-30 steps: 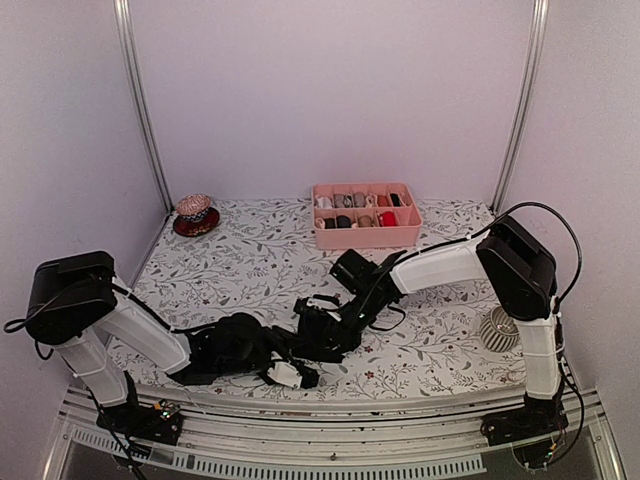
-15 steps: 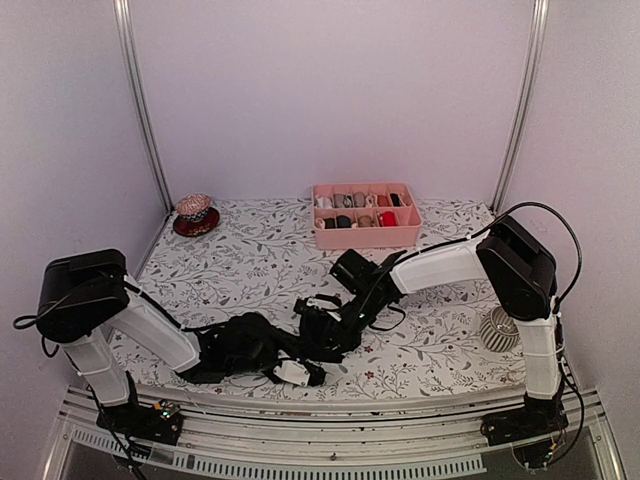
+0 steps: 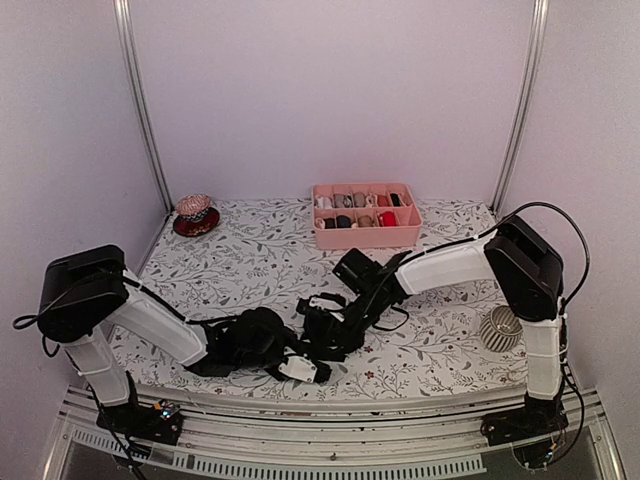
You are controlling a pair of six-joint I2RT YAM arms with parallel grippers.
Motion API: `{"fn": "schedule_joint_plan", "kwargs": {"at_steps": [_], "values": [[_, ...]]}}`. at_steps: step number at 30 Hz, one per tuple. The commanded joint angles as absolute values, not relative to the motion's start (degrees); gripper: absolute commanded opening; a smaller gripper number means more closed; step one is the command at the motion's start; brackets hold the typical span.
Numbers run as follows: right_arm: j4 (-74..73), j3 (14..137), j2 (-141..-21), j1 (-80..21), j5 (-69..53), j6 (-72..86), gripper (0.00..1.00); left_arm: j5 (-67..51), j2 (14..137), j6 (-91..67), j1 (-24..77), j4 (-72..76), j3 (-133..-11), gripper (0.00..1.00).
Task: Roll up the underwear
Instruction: Roll the underwear at the center of the board.
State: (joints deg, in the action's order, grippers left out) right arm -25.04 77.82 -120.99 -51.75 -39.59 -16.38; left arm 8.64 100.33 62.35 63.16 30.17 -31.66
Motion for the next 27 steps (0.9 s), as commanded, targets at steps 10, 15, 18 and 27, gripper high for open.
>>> {"fn": "schedule_joint_plan", "kwargs": {"at_steps": [10, 15, 18, 27], "values": [[-17.1, 65.8, -100.3, -54.1, -23.3, -15.8, 0.53, -6.3, 102.0, 54.0, 58.2, -2.3, -42.6, 0.00], [-16.1, 62.7, -91.8, -57.3, -12.5, -15.4, 0.58, -13.1, 102.7, 51.6, 56.0, -10.6, -47.6, 0.00], [-15.3, 60.9, -86.6, -59.9, -4.7, -14.5, 0.63, -16.6, 103.2, 50.3, 54.2, -15.3, -50.4, 0.00], [-8.3, 54.5, -80.5, -72.3, 13.5, -20.4, 0.70, -25.1, 108.6, 47.9, 50.6, -27.1, -59.6, 0.00]]}}
